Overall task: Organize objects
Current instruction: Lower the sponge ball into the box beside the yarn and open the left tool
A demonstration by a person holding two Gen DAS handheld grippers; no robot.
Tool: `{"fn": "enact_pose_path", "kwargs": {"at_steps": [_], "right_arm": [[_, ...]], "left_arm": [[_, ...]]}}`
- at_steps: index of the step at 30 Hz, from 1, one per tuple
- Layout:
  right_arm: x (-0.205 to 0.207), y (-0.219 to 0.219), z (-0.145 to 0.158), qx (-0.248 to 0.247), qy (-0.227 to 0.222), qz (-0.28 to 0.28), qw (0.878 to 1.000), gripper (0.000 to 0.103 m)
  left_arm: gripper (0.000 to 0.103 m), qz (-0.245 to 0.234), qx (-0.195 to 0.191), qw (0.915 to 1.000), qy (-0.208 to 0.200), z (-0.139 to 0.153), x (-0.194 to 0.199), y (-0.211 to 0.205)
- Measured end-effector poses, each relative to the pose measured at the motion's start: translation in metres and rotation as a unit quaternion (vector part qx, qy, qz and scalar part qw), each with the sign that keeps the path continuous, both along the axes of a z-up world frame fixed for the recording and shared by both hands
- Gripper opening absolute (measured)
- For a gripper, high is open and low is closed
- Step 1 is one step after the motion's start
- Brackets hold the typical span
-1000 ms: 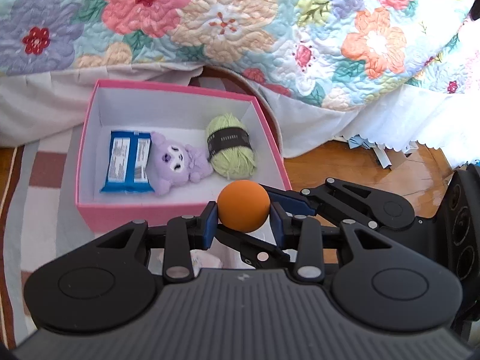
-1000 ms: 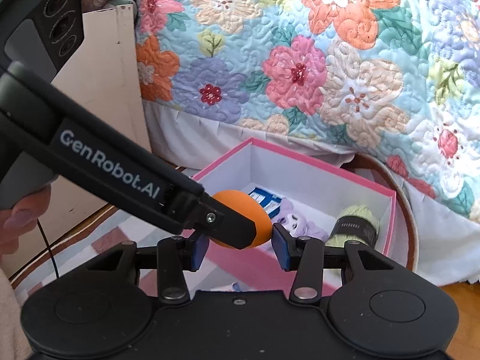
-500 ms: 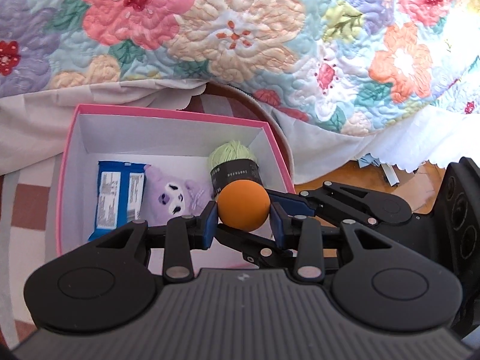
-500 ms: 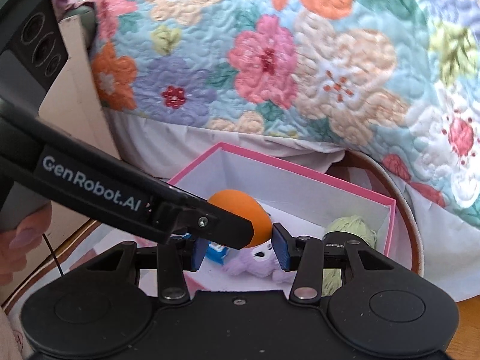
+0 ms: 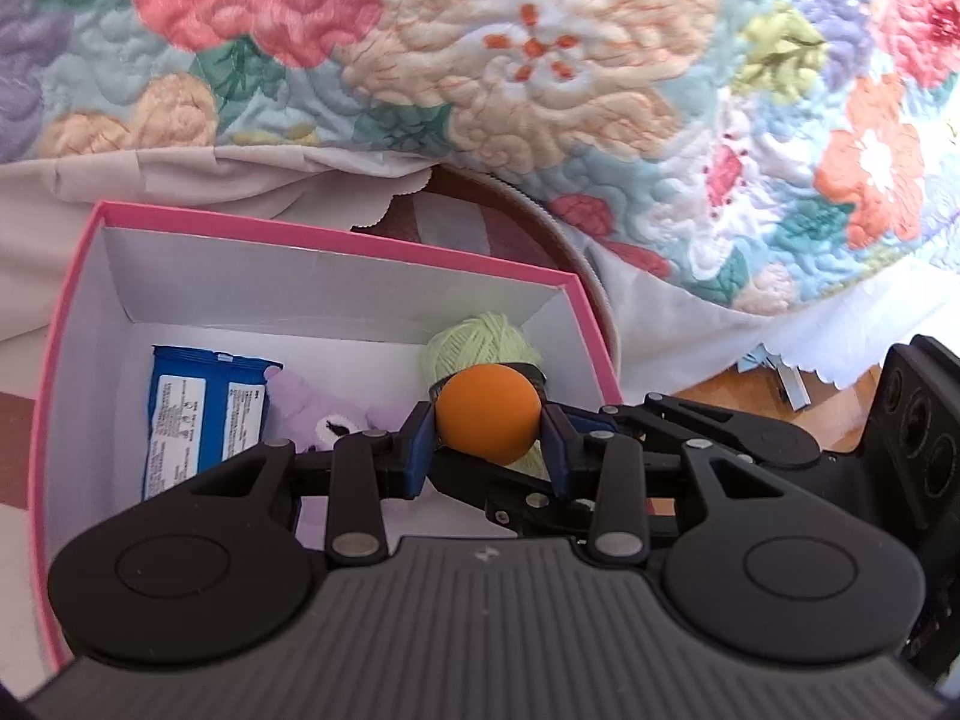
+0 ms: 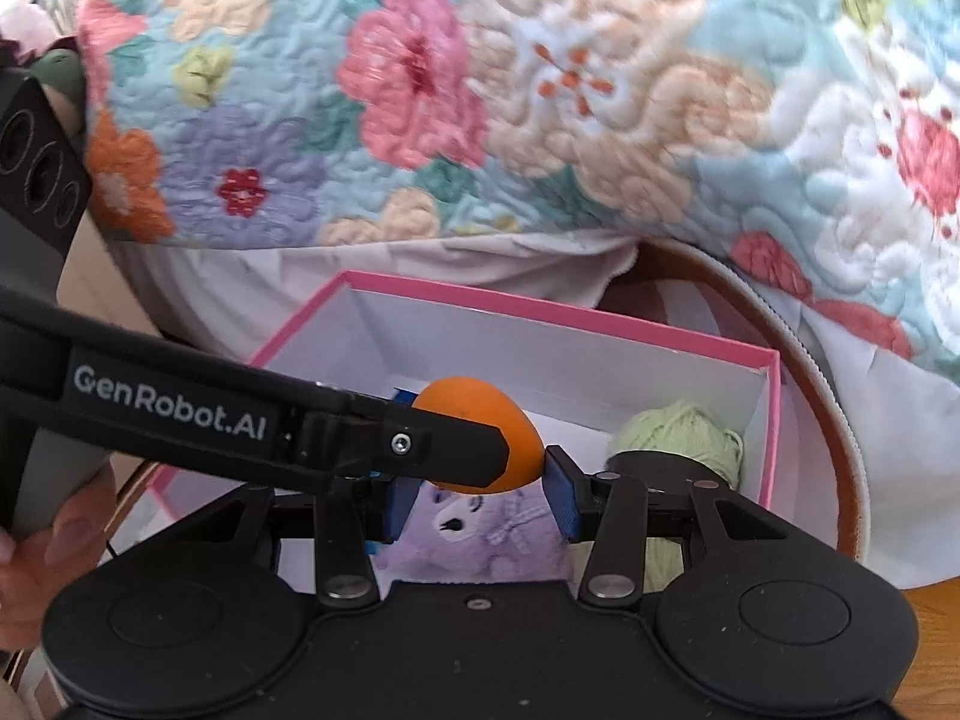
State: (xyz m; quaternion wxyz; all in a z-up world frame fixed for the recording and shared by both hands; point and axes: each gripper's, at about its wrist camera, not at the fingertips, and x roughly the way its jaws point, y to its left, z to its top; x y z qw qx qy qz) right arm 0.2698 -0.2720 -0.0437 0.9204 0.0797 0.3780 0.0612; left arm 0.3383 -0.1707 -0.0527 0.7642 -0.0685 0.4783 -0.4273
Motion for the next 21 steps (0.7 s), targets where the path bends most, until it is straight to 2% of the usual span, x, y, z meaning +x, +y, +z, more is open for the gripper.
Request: {"fn": "enact_pose_path", "kwargs": {"at_steps": [5,18,21], "right_arm": [[0.008,-0.007,-0.009,0.001,0.008,-0.002,1.0,0.05],[0.02,-0.015,-0.018,-0.01,0.01,-0.013,1.0,0.053],[0.019,-0.015,-0.019,-0.013,0.005,-0.007,1.0,0.054]], "left_arm": [[0.037,0.011,-0.016,0.9995,0.023,-0.013,0.011,-0.003],[0.037,0.027,-0.034,0.9985,0.033,-0.027,0.025,-0.01],[0.037,0.025,-0.023,0.9989,0.031,-0.029,0.026,-0.012]]}}
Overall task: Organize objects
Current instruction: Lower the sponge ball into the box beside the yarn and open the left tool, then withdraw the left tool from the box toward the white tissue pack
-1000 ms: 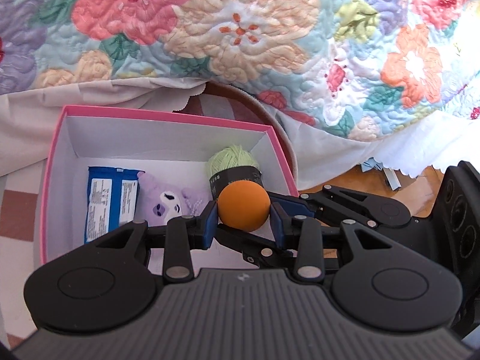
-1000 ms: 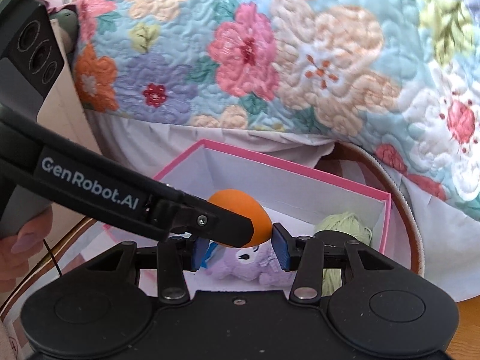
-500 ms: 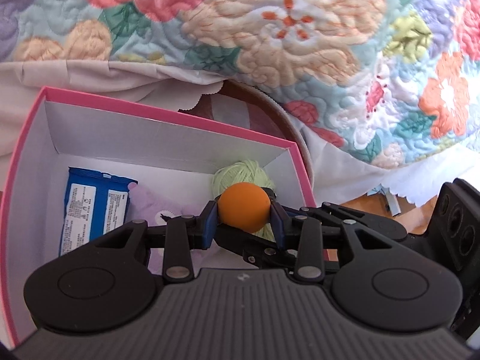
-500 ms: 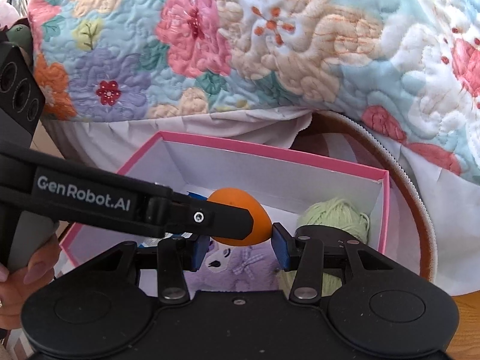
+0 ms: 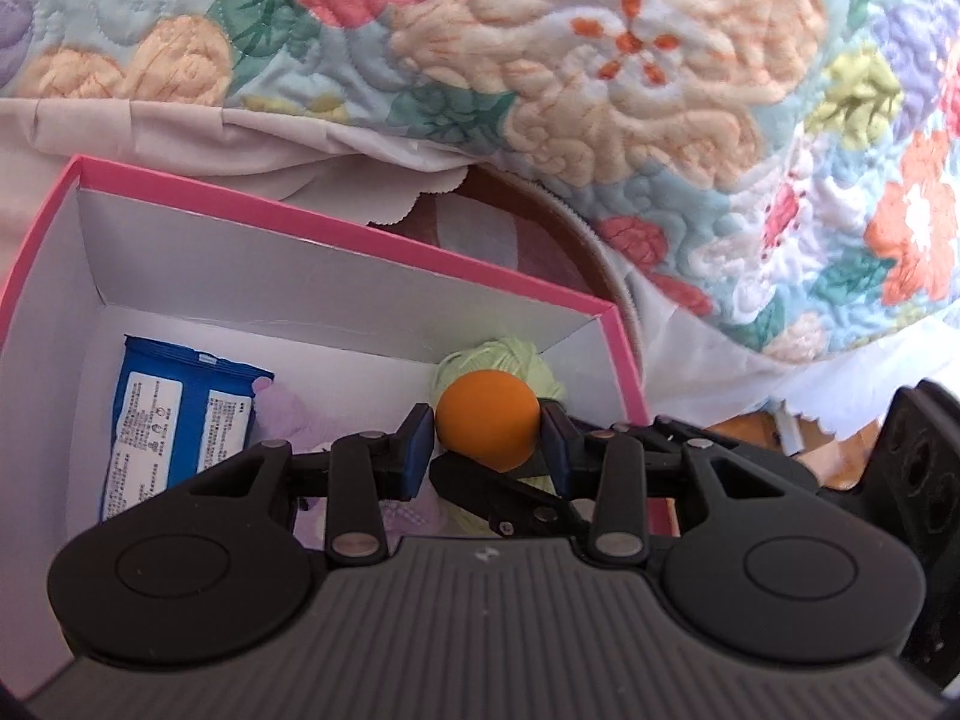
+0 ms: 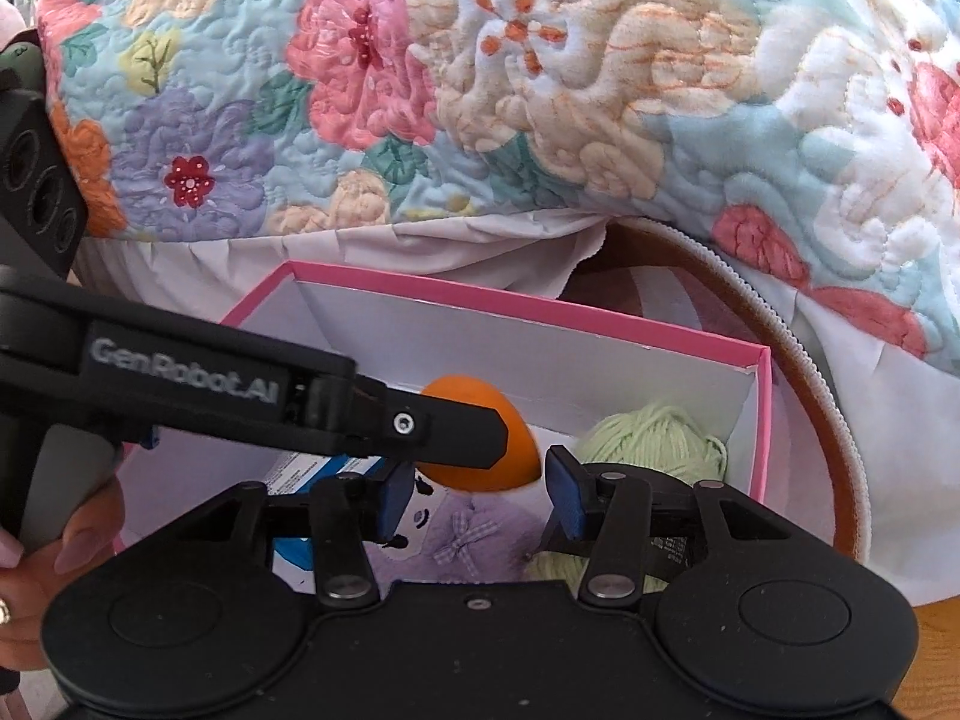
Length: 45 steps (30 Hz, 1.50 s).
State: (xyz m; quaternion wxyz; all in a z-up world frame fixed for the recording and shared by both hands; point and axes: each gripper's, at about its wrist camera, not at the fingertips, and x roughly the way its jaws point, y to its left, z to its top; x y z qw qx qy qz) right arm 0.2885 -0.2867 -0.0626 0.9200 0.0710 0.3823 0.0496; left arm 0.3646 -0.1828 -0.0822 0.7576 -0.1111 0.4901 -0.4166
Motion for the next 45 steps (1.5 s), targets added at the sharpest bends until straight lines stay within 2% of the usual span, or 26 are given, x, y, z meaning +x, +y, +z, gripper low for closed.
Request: {"fn": "enact_pose_path", "kwargs": {"at_steps": [4,12,16,20,26,28,32,36,45], "right_arm": [[0.003,0.002,-0.001,-0.013,-0.004,-0.001,1.0,0.053],[-0.001,-0.003,0.002,-0.002,-0.012,-0.016,1.0,0.052],[-0.01,-0.002,0.007,0.003,-0.013,-0.023,1.0,0.053],[-0.039,0.001,0.008,0.023,-0.015,-0.039,0.999,0.054],[-0.081,0.026,0.01,0.014,-0.011,-0.043,0.999,0.054],[-0.088,0.033,0.015,0.013,-0.015,-0.036,0.999,0.054],[-0.101,0.045,0.029,-0.025,-0.033,-0.034,0.999,0.055],[-0.109,0.046,0.038,-0.03,-0.033,-0.04,0.998,0.055],[-0.131,0.048,0.037,-0.046,0.009,-0.034,0.998,0.055]], "left_arm": [[0.036,0.001,0.005,1.0,-0.001,-0.002,0.001,-0.002],[0.038,0.033,0.021,0.9991,-0.016,0.009,0.001,0.017],[0.038,0.032,0.045,0.9983,-0.02,0.017,-0.004,0.025],[0.038,0.036,0.063,0.9971,-0.022,0.029,-0.02,0.044],[0.038,0.054,0.084,0.9942,-0.039,0.053,-0.05,0.089],[0.038,0.067,0.08,0.9938,-0.037,0.058,-0.055,0.102],[0.039,0.083,0.063,0.994,-0.033,0.068,-0.064,0.122],[0.04,0.075,0.065,0.9944,-0.035,0.069,-0.074,0.131],[0.041,0.04,0.114,0.9912,-0.055,0.068,-0.095,0.127]]}}
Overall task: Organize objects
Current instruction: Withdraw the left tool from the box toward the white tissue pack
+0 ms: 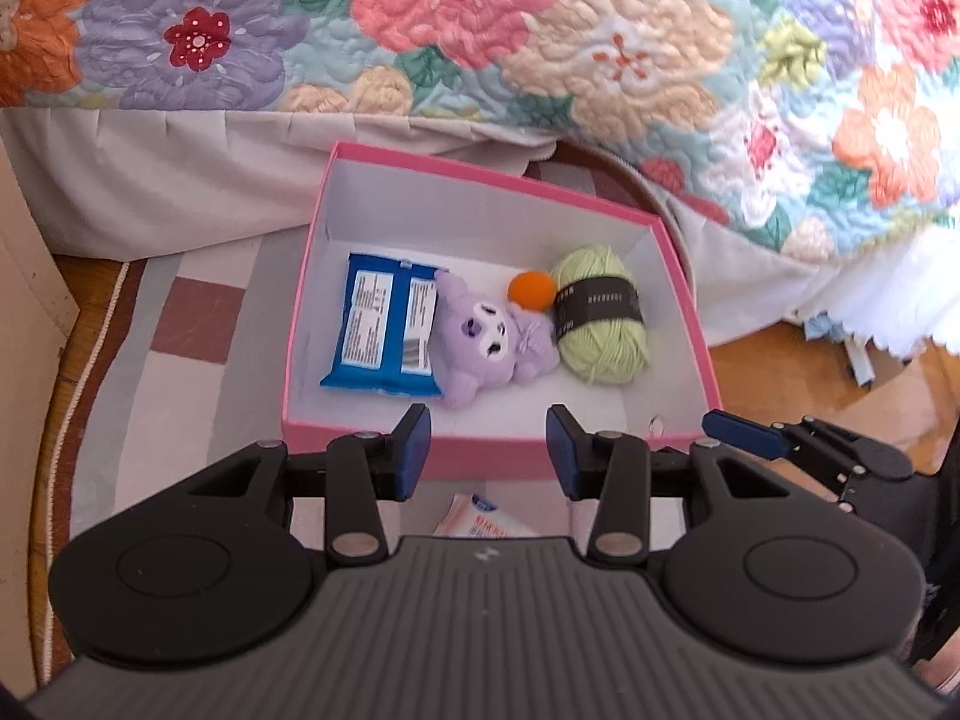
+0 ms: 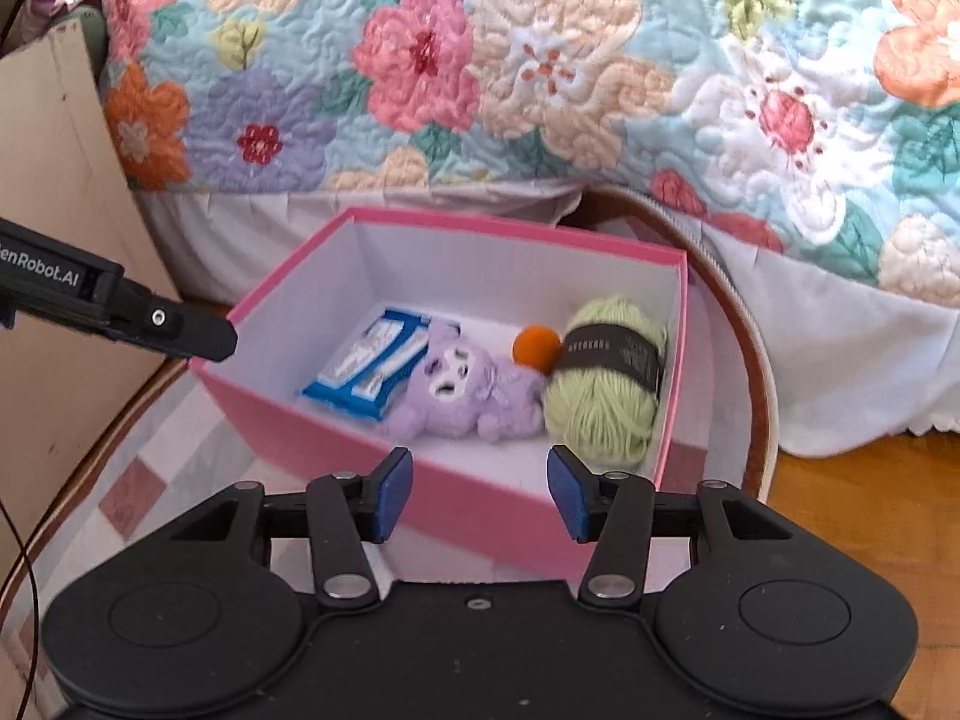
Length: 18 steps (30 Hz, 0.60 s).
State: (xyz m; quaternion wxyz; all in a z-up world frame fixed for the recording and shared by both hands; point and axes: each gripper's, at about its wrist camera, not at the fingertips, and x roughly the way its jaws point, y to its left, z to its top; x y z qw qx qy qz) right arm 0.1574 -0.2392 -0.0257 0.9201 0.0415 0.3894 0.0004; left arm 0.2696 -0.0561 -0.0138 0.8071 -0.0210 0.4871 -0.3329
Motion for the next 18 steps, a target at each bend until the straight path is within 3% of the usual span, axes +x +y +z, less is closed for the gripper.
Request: {"fn": "enact_pose_path", "kwargs": {"at_steps": [6,18], "right_arm": [[-0.023,0.008,0.003,-0.002,0.038,0.017,0.999,0.056],[-0.057,0.029,0.013,0.021,0.053,0.05,0.997,0.057]], "left_arm": [[0.043,-0.013,0.027,0.9995,-0.002,0.001,-0.015,0.008],[0.048,-0.037,0.026,0.9989,-0.013,0.012,-0.045,0.026]]}}
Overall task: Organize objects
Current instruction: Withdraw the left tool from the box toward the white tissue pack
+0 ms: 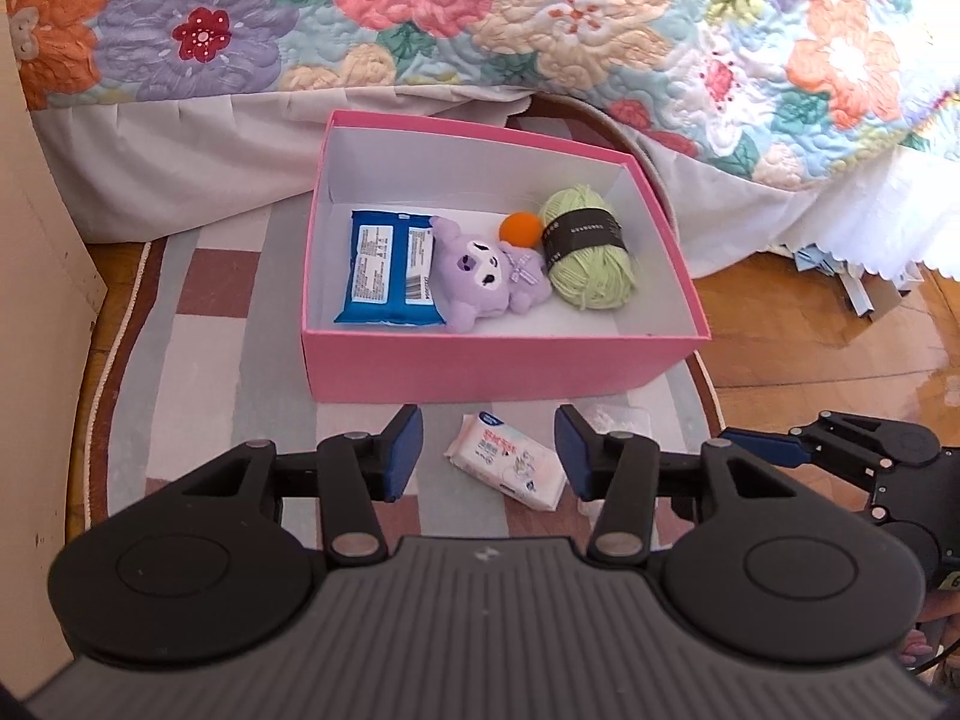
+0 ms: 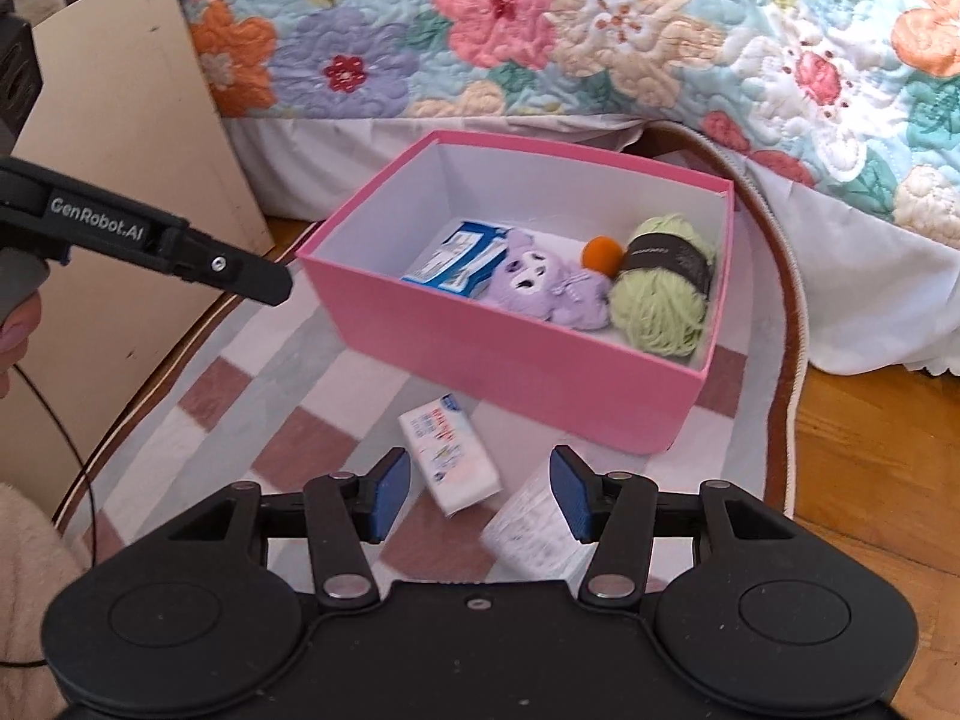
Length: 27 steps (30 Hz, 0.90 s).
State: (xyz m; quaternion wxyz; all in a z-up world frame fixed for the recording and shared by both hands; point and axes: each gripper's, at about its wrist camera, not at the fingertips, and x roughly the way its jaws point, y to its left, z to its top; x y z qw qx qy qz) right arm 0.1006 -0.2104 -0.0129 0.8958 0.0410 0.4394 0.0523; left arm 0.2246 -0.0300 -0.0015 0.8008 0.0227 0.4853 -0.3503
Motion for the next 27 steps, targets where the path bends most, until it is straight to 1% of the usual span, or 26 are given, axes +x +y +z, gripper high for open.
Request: {"fn": "enact_pose_path", "kwargs": {"at_steps": [5,9,13,15,19,22,27], "right_arm": [[-0.015,0.009,0.004,0.011,0.0,0.022,1.0,0.057],[-0.022,0.018,0.008,0.012,-0.011,0.049,0.999,0.058],[-0.021,0.029,0.005,0.013,-0.012,0.072,0.997,0.058],[-0.019,0.036,0.001,0.008,-0.014,0.081,0.997,0.059],[-0.015,0.05,-0.01,-0.006,-0.008,0.094,0.996,0.059],[-0.012,0.054,-0.02,0.004,-0.004,0.091,0.996,0.059],[-0.008,0.056,-0.041,0.007,-0.001,0.058,0.998,0.059]], "left_arm": [[0.049,-0.008,-0.005,1.0,0.001,0.002,-0.009,0.007],[0.05,-0.012,-0.008,0.9999,0.0,-0.002,-0.013,0.01],[0.05,-0.015,-0.005,0.9999,0.004,-0.017,-0.011,0.007],[0.05,-0.019,-0.009,0.9998,0.005,-0.025,-0.01,0.005],[0.05,-0.027,-0.005,0.9996,0.007,-0.042,-0.011,0.001],[0.049,-0.036,-0.006,0.9993,0.011,-0.052,-0.012,0.0],[0.05,-0.043,-0.018,0.9989,0.009,-0.067,-0.009,-0.002]]}}
